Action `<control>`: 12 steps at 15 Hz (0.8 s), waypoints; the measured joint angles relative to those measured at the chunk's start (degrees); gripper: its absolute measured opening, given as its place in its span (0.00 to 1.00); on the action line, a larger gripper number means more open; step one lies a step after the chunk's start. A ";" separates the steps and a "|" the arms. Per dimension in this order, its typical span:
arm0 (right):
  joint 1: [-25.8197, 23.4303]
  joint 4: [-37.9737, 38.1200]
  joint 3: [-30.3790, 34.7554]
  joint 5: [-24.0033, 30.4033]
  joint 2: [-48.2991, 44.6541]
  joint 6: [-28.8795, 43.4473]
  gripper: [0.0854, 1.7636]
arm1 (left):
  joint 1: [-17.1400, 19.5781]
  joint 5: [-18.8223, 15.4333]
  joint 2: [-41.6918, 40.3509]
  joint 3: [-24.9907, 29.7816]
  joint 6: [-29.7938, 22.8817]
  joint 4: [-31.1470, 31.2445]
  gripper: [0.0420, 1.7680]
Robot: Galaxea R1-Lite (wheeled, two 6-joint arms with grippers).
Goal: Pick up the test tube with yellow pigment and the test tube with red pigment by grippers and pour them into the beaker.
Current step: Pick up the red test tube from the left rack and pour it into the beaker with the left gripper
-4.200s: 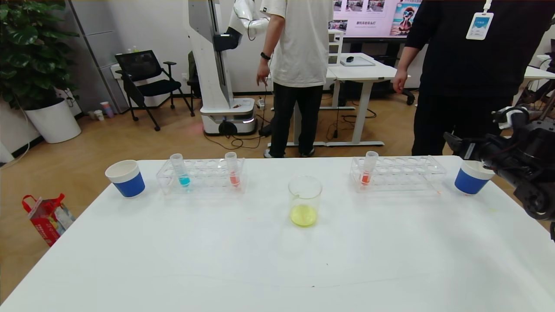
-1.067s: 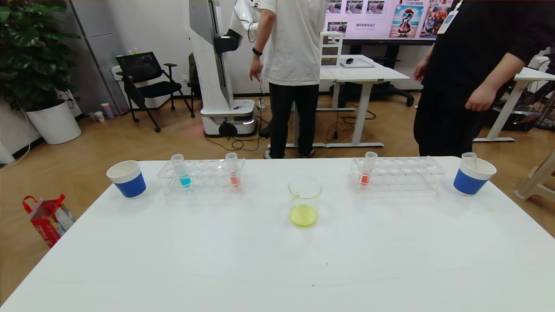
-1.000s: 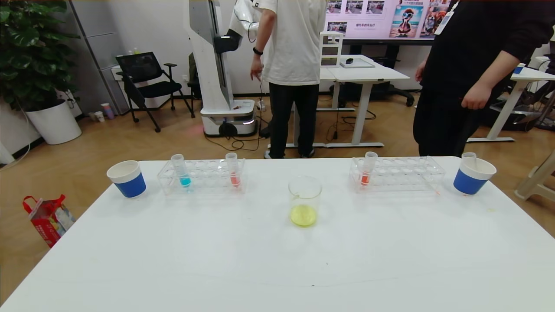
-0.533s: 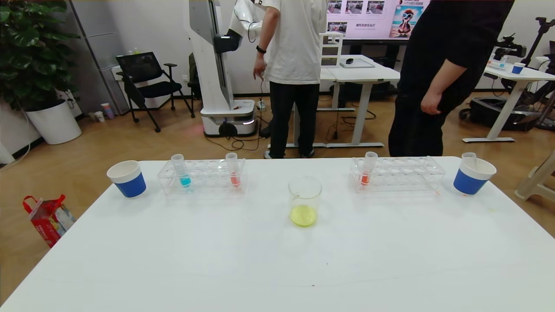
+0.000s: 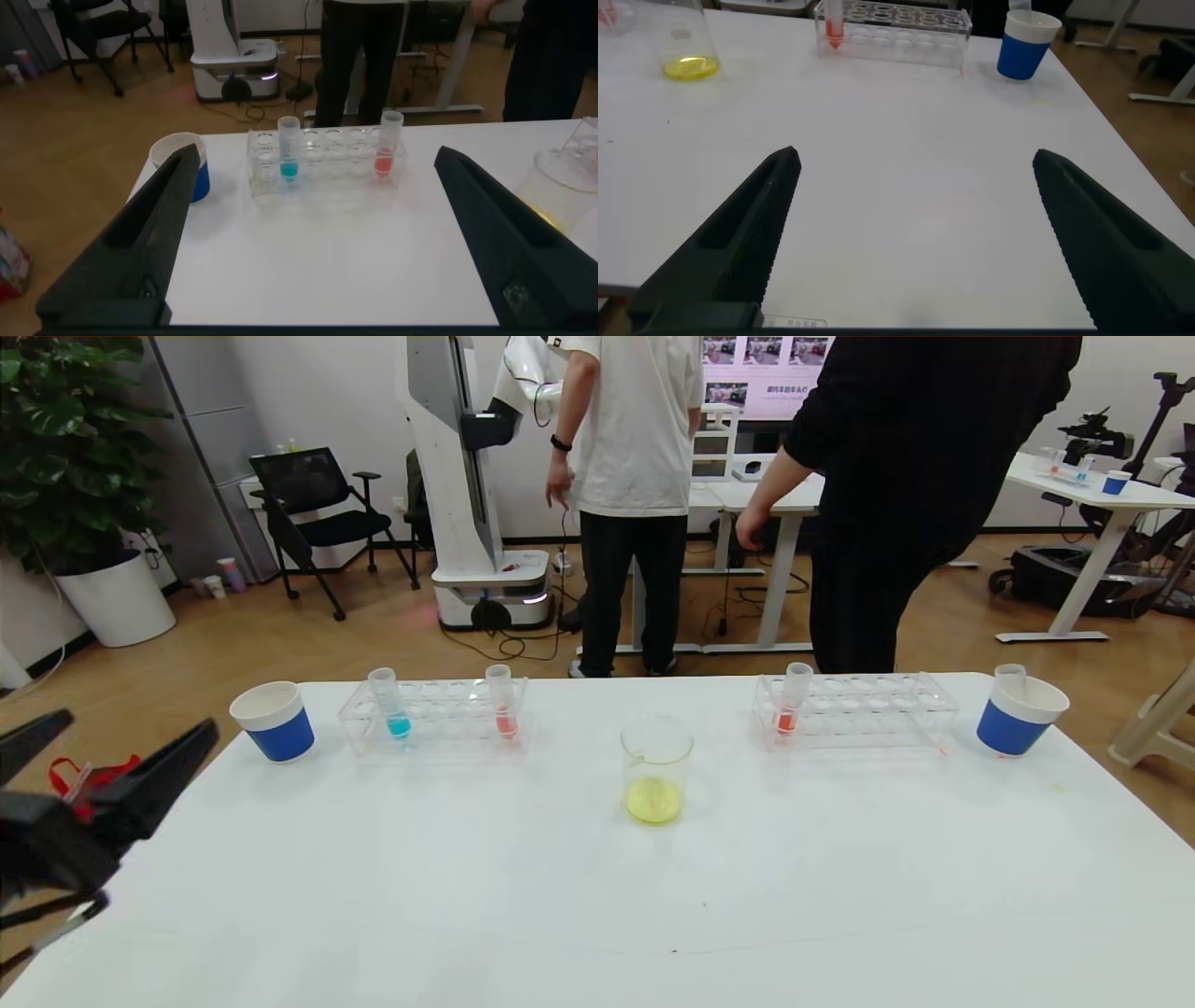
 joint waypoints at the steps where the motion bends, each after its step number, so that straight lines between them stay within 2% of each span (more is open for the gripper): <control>1: 0.00 -0.02 0.00 -0.02 0.00 0.00 0.98 | -2.80 2.56 5.55 -0.49 -0.44 -4.58 0.99; 4: 0.00 -0.02 0.00 -0.02 0.00 0.00 0.98 | -11.87 10.14 20.18 -2.15 -1.85 -16.21 0.99; 6: 0.00 0.00 0.00 0.01 0.00 0.00 0.98 | -16.04 13.90 29.09 -3.85 -2.66 -22.80 0.99; 9: 0.00 0.00 0.00 0.00 0.02 0.00 0.98 | -19.98 18.27 42.31 -7.29 -3.23 -32.31 0.99; 12: 0.00 0.00 0.00 0.00 0.00 0.00 0.98 | -21.97 20.09 54.21 -11.18 -3.44 -40.27 0.99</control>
